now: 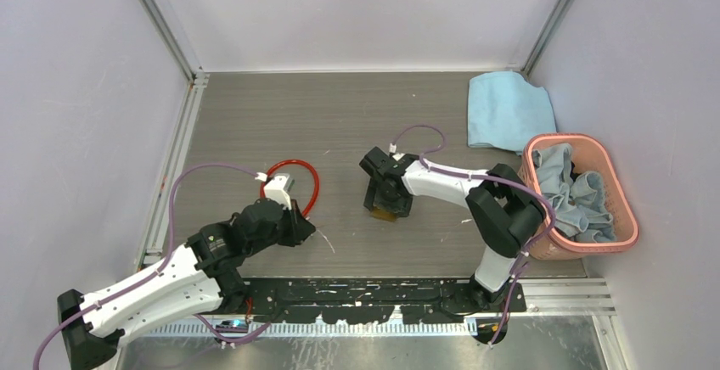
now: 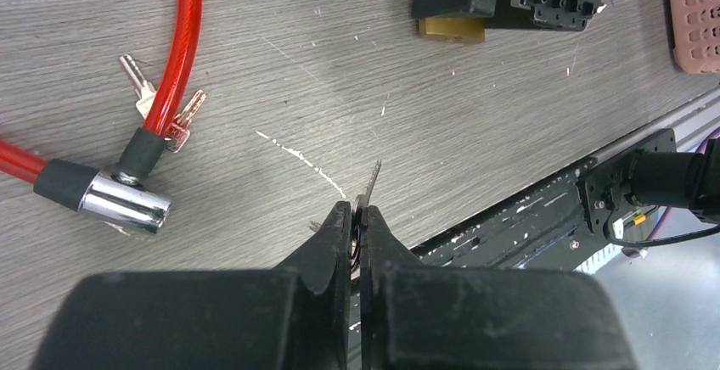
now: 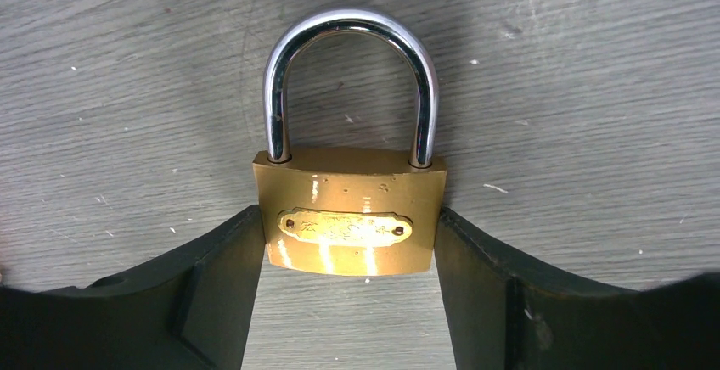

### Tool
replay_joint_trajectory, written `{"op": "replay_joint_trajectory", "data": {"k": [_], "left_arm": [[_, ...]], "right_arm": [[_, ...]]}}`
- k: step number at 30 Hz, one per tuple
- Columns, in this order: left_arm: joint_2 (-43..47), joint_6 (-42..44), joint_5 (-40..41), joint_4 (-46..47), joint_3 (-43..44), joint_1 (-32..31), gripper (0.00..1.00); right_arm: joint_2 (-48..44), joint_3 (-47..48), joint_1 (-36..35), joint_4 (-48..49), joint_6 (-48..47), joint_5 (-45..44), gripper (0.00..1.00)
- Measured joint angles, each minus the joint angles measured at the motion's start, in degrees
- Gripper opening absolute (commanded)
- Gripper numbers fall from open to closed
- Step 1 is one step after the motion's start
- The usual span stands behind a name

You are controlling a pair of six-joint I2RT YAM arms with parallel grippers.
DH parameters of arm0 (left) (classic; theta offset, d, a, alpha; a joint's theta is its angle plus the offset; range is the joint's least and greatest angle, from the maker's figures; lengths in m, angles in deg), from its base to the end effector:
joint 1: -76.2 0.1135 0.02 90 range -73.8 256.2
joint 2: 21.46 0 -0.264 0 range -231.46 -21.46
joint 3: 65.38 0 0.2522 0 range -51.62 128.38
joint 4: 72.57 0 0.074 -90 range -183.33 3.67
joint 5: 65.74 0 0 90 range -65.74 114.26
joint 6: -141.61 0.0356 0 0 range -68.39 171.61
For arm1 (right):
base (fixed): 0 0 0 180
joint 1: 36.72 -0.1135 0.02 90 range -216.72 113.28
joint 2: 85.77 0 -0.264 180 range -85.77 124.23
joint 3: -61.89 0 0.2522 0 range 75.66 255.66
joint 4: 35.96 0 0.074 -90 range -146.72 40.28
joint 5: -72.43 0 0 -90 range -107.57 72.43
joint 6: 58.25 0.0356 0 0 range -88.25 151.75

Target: Unlock with the key

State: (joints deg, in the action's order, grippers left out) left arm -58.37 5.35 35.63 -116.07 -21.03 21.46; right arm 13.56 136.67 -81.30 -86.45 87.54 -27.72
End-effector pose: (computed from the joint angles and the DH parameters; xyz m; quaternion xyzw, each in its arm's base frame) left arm 0.0906 -0.1160 0.2406 0.0208 0.8878 -0.2921 0.3552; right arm 0.2326 0.2204 0.1639 0.1079 0.9818 0.0434 0.1504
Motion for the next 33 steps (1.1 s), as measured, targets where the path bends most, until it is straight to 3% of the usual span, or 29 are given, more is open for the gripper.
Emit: {"op": "replay_joint_trajectory", "data": {"k": [13,27,33], "left_arm": [[0.13,-0.02,0.0,1.81,-0.63,0.0,0.0],[-0.35,0.26,-0.02,5.75,-0.94,0.0,0.0],[-2.71,0.48,-0.11,8.52,-0.92,0.0,0.0]], "right_arm": [[-5.25,-1.62,0.46,-0.98,3.54,0.59,0.08],[-13.4,-5.05,2.89,0.39,11.56,3.72,0.01],[-21.0,-6.38,3.23,0.74,17.7,3.43,0.01]]}}
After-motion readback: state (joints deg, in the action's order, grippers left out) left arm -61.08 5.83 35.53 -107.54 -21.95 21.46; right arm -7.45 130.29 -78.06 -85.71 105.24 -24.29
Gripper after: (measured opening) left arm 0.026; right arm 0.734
